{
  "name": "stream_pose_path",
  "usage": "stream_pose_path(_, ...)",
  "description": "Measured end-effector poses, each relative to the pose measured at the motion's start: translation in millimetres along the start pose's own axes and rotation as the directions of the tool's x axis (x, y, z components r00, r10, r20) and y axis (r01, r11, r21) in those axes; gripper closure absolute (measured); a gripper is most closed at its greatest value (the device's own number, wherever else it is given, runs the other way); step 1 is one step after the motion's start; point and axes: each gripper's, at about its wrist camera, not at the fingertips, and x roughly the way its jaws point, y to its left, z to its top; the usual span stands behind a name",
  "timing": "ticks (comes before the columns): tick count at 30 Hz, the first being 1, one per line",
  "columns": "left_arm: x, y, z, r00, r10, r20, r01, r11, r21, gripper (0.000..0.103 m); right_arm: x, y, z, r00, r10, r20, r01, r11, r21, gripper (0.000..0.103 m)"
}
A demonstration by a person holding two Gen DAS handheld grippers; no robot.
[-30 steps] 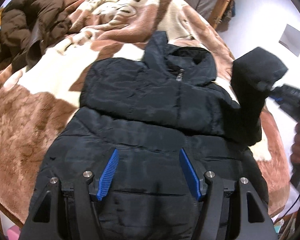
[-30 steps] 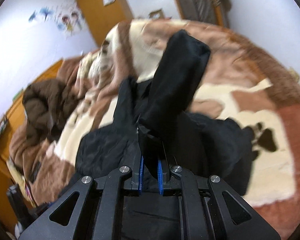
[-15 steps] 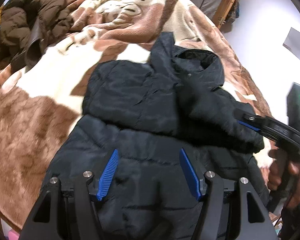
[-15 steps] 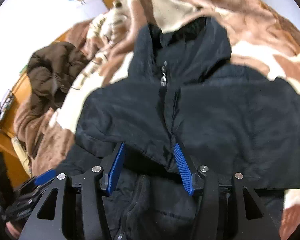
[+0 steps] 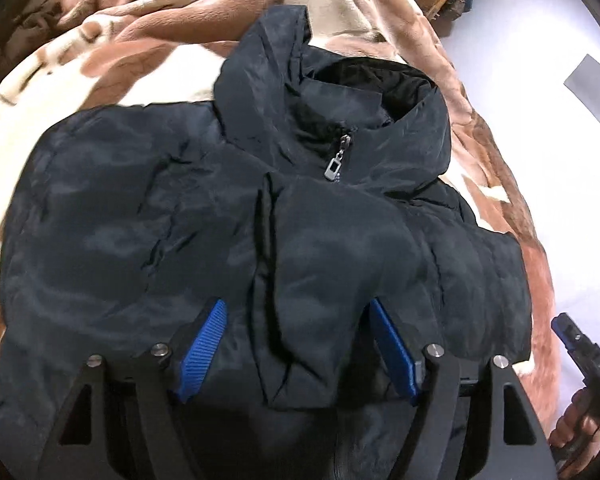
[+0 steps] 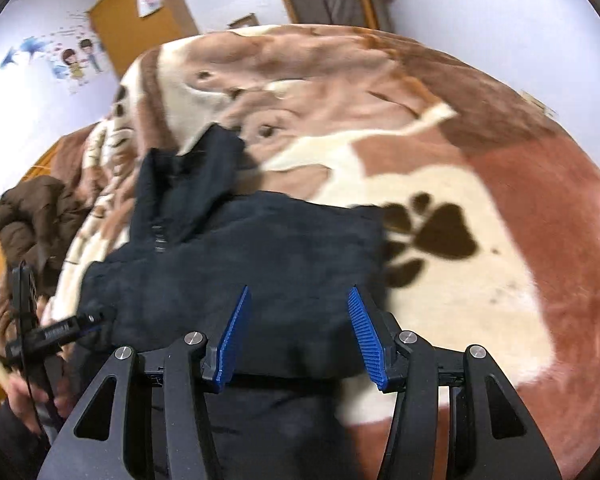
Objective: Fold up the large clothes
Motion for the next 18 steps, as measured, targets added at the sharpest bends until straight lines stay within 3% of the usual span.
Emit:
stream_pose_path(1, -2, -3, 1, 1.0, -0.003, 0.004, 0.003, 1.0, 0.02, 0.072, 5, -2, 1, 1.0, -0.005, -0.009, 0.005, 1.0, -0.006, 0.064)
stream_pose_path(2, -5, -5, 1, 1.0, 0.008, 0.01, -0.009, 0.999, 0.037, 0.087, 12, 1, 2, 1.0, -0.013, -0.014, 0.012, 1.0, -0.019, 0.072)
stream_pose_path(4, -21, -4, 3, 0.997, 0.026, 0.074, -0.03, 0.998, 0.05, 0.091, 22, 8, 4, 1.0, -0.012, -0.015, 0.012, 0.999, -0.042, 0.08)
stream_pose_path(6, -30, 0, 3, 0.99, 0.077, 0.122, -0.085, 0.994, 0.062, 0.091, 34, 16, 3, 1.0, 0.002, -0.018, -0.003, 0.998, -0.062, 0.082)
stream_pose_path(8, -26, 11, 5, 0.985, 0.122, 0.12, -0.129, 0.99, 0.049, 0.091, 52, 29, 2, 0.999, 0.011, -0.037, -0.014, 0.996, -0.085, 0.082)
stream_pose_path(11, -11, 27, 2, 0.987, 0.133, 0.093, -0.136, 0.99, 0.024, 0.091, 80, 35, -6, 0.995, 0.007, -0.098, -0.019, 0.993, -0.113, 0.082)
stream_pose_path(15, 8, 21, -7, 0.978, 0.182, 0.103, -0.192, 0.977, 0.097, 0.09, 111, 36, -18, 0.989, -0.026, -0.148, 0.002, 0.987, -0.16, 0.084)
stream_pose_path(18, 13, 19, -6, 0.975, 0.198, 0.099, -0.208, 0.973, 0.101, 0.089, 116, 37, -17, 0.986, -0.043, -0.163, 0.013, 0.984, -0.18, 0.084)
